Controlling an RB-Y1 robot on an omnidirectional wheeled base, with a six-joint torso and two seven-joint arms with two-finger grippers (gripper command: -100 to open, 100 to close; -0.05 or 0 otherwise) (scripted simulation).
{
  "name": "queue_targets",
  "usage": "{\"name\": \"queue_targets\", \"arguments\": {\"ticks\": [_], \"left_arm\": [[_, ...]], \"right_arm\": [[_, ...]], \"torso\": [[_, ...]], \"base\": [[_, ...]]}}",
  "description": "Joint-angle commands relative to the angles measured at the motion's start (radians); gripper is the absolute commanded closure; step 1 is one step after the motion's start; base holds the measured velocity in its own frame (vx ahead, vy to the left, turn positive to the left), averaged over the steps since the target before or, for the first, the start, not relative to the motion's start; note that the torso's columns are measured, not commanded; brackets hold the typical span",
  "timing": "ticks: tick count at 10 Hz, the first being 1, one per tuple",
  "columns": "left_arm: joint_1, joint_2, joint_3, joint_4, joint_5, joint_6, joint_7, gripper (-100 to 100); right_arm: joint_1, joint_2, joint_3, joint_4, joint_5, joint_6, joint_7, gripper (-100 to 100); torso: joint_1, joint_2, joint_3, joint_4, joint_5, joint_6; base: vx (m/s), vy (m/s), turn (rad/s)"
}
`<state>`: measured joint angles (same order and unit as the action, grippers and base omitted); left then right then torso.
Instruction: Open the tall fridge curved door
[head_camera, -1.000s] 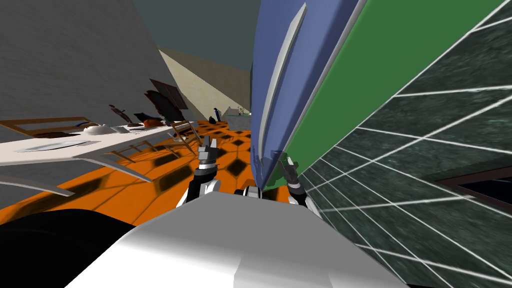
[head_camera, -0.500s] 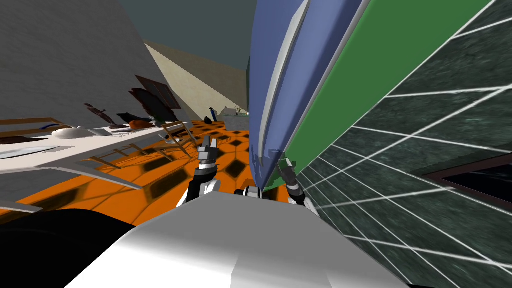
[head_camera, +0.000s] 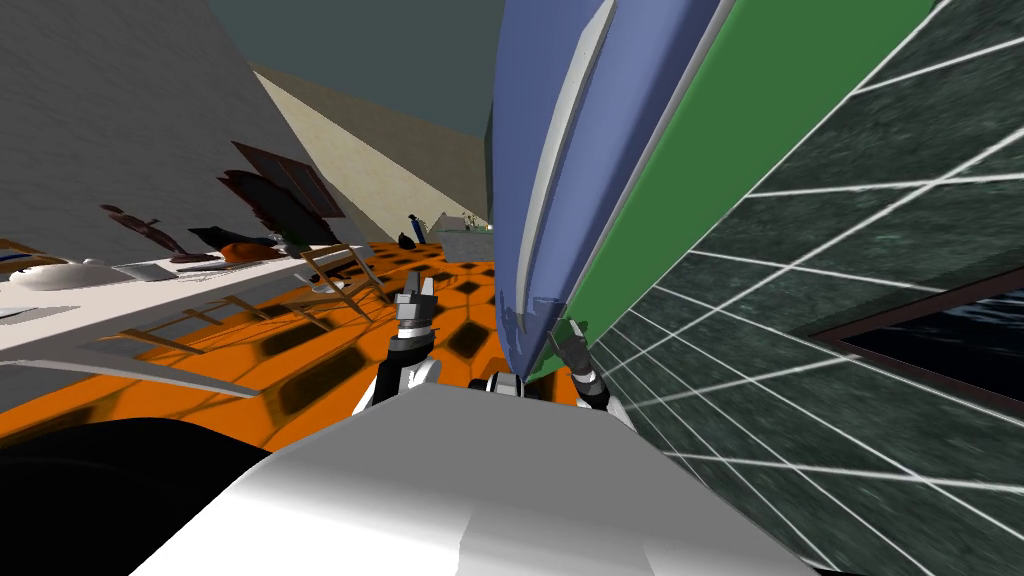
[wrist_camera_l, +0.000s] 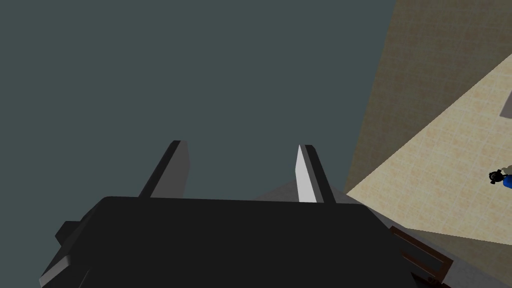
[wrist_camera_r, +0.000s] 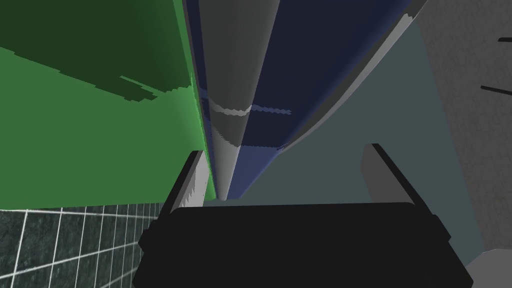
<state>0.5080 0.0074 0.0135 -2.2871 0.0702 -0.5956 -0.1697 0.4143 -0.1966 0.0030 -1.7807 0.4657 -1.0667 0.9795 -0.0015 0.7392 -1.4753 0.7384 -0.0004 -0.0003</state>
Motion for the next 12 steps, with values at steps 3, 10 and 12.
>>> {"name": "queue_targets", "arguments": {"ticks": [3,10,12], "left_arm": [[0.000,0.000,0.000,0.000,0.000,0.000,0.000,0],[0.000,0.000,0.000,0.000,0.000,0.000,0.000,0],[0.000,0.000,0.000,0.000,0.000,0.000,0.000,0]], "right_arm": [[-0.001,-0.001,-0.001,0.000,0.001,0.001,0.006,-100],[-0.019,0.007,0.003,0.028,0.004,0.008,0.097,-100],[-0.031,0.011,0.005,0.045,0.006,0.013,0.151,-100]], "torso": [[0.001,-0.001,-0.001,0.000,0.000,0.000],[0.002,-0.001,-0.001,0.000,0.001,0.000],[0.002,-0.001,-0.001,0.000,0.000,0.000]], "base": [[0.000,-0.004,0.005],[0.000,0.017,-0.016],[-0.003,0.037,-0.028]]}}
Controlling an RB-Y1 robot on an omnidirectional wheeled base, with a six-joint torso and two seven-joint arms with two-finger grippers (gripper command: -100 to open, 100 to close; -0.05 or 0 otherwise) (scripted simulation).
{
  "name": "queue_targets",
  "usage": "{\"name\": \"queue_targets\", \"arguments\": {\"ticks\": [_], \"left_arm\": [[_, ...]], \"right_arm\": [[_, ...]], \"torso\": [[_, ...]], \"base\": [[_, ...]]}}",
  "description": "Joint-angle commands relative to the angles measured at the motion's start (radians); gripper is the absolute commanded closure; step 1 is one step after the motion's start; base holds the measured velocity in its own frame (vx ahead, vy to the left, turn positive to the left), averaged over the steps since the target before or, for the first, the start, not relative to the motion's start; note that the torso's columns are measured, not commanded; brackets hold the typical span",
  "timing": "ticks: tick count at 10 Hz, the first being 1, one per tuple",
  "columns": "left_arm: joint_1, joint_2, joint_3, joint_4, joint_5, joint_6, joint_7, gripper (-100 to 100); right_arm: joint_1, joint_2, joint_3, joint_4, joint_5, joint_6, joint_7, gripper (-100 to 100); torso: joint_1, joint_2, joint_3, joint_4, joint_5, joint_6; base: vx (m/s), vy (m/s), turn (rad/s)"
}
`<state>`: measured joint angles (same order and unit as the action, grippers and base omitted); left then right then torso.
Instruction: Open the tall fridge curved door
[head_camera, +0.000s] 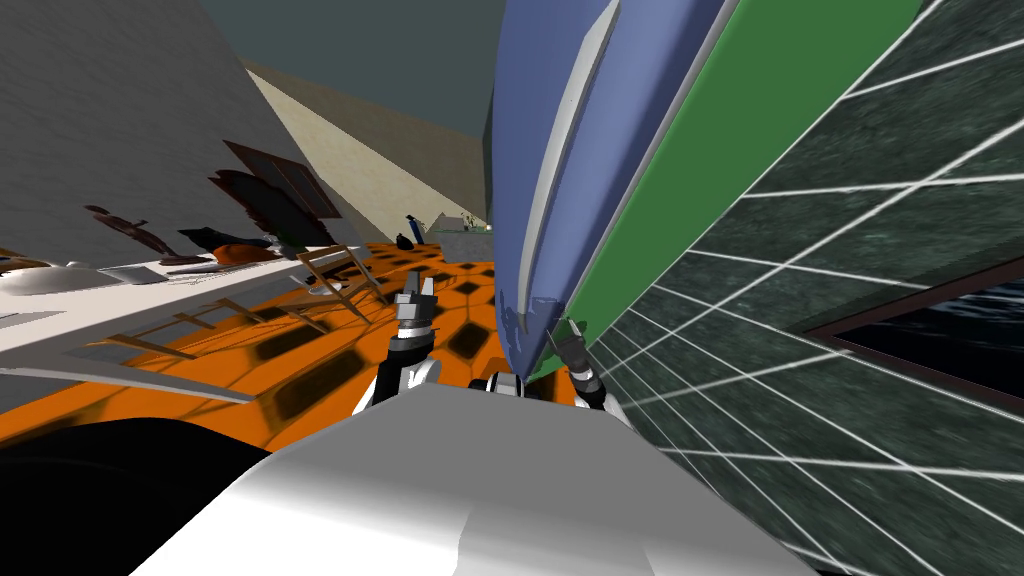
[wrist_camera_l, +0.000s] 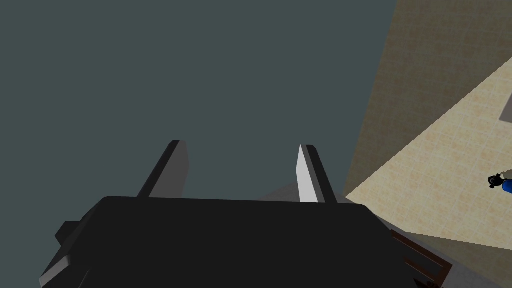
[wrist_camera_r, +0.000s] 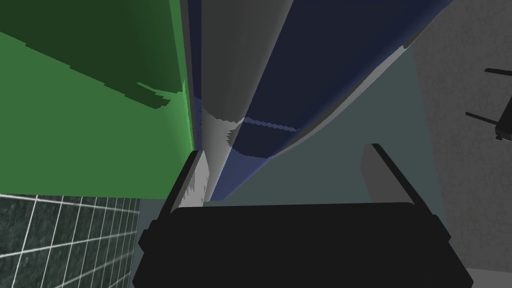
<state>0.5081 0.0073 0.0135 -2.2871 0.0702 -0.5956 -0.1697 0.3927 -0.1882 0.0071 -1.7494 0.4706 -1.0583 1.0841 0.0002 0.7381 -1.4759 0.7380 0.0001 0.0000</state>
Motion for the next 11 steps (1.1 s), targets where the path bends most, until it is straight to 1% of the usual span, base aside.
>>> {"name": "queue_targets", "arguments": {"ticks": [1,8,11], "left_arm": [[0.000,0.000,0.000,0.000,0.000,0.000,0.000,0],[0.000,0.000,0.000,0.000,0.000,0.000,0.000,0],[0.000,0.000,0.000,0.000,0.000,0.000,0.000,0]], "right_arm": [[-0.015,0.005,0.002,0.023,0.002,0.007,0.075,-100],[-0.059,0.023,0.010,0.093,0.007,0.028,0.275,-100],[-0.076,0.029,0.013,0.122,0.008,0.038,0.348,-100]], "torso": [[0.000,0.000,0.000,0.000,0.000,0.000],[0.000,-0.002,-0.001,-0.002,0.000,-0.001],[0.000,-0.007,-0.004,-0.003,-0.001,-0.002]], "base": [[-0.004,0.039,-0.033],[-0.004,0.040,-0.033],[-0.004,0.036,-0.035]]}}
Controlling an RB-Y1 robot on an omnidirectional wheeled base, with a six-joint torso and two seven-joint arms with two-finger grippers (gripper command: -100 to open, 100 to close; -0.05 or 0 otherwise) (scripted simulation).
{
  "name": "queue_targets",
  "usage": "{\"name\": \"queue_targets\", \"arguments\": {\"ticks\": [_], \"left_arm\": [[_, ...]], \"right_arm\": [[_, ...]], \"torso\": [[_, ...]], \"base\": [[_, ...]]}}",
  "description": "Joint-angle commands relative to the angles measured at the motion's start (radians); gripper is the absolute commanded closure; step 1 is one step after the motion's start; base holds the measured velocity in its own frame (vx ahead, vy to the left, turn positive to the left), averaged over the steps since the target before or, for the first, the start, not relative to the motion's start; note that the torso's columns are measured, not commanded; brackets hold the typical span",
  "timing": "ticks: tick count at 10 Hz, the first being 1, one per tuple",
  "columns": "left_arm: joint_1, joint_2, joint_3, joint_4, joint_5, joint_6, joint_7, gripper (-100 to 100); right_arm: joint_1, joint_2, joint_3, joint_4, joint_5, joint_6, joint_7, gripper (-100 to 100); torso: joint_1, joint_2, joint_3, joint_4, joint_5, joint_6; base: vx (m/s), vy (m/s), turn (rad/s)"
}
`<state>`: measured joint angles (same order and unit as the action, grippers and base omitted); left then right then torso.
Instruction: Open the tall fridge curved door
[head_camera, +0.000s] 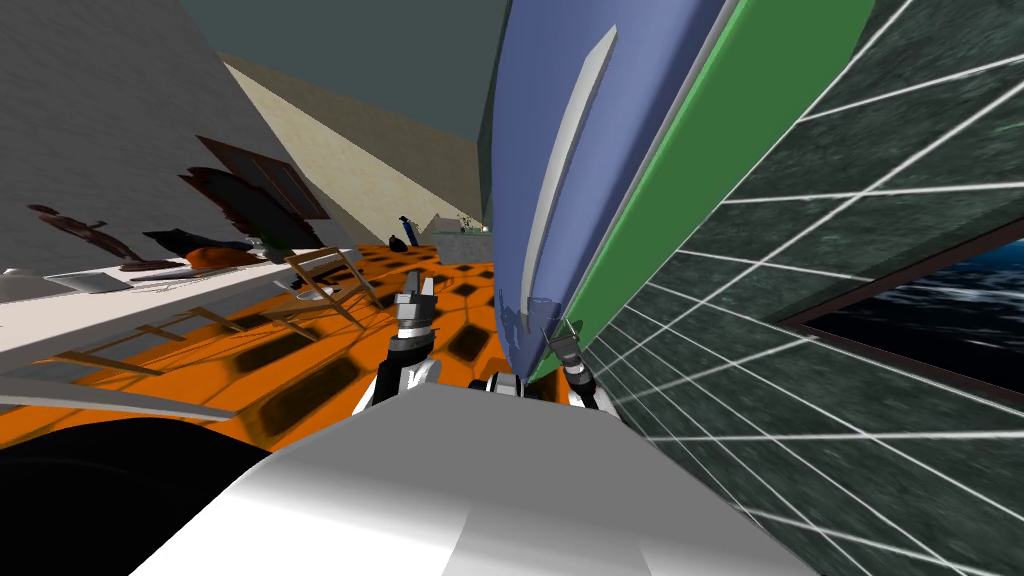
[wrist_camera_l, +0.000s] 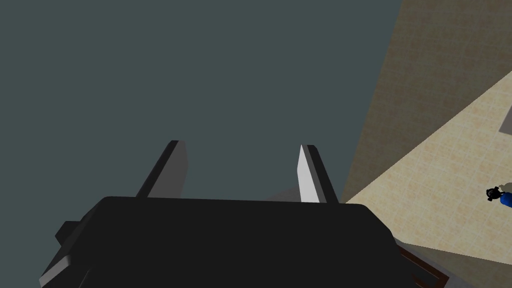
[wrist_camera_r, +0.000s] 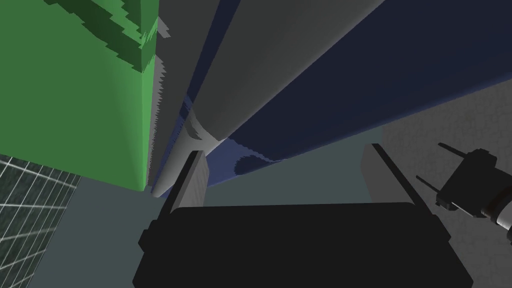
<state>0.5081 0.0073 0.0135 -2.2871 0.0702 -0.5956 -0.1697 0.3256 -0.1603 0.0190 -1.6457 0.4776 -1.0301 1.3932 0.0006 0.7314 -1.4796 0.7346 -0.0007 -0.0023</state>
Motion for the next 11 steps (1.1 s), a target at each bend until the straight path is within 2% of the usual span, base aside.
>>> {"name": "queue_targets", "arguments": {"ticks": [1,11], "left_arm": [[0.000,0.000,0.000,0.000,0.000,0.000,0.000,0],[0.000,0.000,0.000,0.000,0.000,0.000,0.000,0]], "right_arm": [[-0.014,0.004,0.002,0.027,0.001,0.012,0.062,-100],[-0.067,0.025,0.012,0.111,0.006,0.038,0.297,-100]], "torso": [[0.000,-0.002,-0.001,-0.001,0.000,-0.001],[0.003,-0.011,-0.006,-0.005,0.000,-0.004]], "base": [[-0.010,0.033,-0.025],[-0.006,0.031,-0.029]]}}
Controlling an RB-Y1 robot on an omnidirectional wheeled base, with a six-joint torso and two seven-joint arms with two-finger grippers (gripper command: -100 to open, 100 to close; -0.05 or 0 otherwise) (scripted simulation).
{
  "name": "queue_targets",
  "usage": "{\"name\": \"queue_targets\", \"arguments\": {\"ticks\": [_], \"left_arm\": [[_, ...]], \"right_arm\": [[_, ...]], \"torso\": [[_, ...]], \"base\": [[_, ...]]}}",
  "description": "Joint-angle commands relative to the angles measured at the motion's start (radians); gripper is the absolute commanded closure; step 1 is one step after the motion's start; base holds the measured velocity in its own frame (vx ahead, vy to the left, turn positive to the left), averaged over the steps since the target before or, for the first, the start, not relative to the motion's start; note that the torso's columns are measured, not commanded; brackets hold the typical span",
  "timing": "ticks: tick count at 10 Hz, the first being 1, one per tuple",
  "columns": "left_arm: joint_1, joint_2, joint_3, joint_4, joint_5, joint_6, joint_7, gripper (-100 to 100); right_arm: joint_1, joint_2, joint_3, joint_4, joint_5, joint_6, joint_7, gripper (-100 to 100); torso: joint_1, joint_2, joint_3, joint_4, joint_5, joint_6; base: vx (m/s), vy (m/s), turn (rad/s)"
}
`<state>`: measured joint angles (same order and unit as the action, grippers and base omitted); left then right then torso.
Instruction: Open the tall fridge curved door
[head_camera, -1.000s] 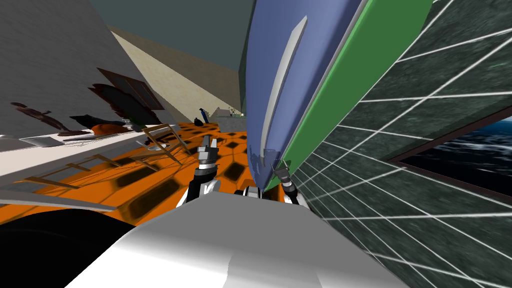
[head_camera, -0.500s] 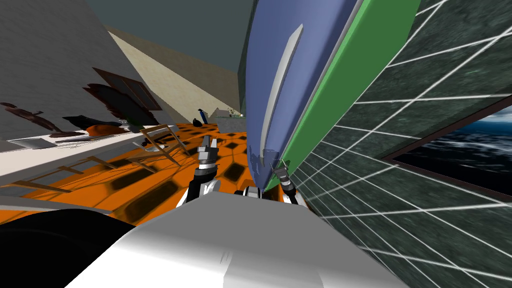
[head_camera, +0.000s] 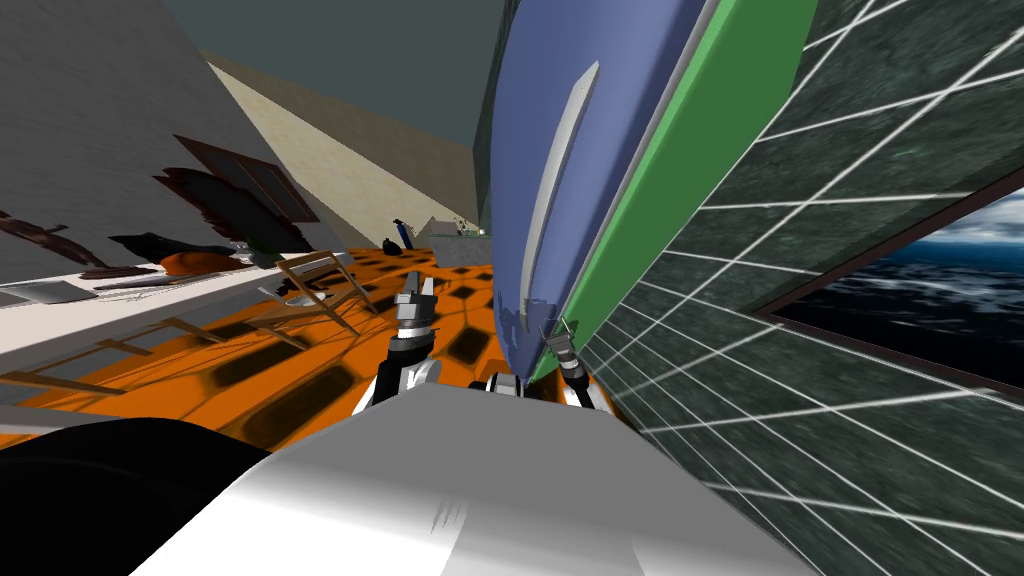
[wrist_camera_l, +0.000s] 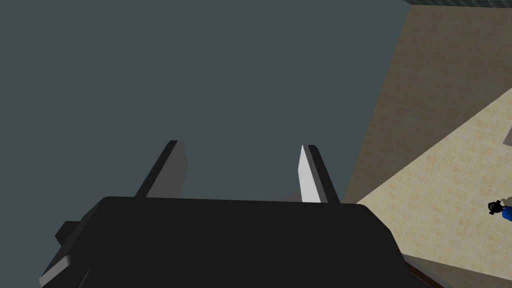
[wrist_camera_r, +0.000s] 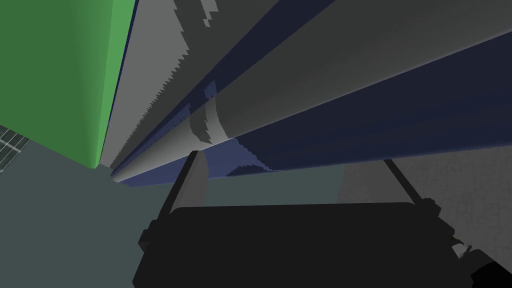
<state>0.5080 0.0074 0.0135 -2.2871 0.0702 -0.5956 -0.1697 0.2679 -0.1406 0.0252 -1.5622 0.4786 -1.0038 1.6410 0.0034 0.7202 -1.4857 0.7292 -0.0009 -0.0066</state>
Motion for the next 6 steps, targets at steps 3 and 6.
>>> {"name": "queue_targets", "arguments": {"ticks": [3,6], "left_arm": [[0.000,0.000,0.000,0.000,0.000,0.000,0.000,0],[0.000,0.000,0.000,0.000,0.000,0.000,0.000,0]], "right_arm": [[-0.030,0.013,0.009,0.063,0.007,0.024,0.138,-100],[-0.044,0.018,0.012,0.089,0.007,0.032,0.200,-100]], "torso": [[0.002,-0.006,-0.002,-0.003,-0.001,-0.001],[0.000,-0.012,-0.006,-0.005,-0.002,-0.003]], "base": [[-0.012,0.042,-0.035],[-0.004,0.028,-0.029]]}}
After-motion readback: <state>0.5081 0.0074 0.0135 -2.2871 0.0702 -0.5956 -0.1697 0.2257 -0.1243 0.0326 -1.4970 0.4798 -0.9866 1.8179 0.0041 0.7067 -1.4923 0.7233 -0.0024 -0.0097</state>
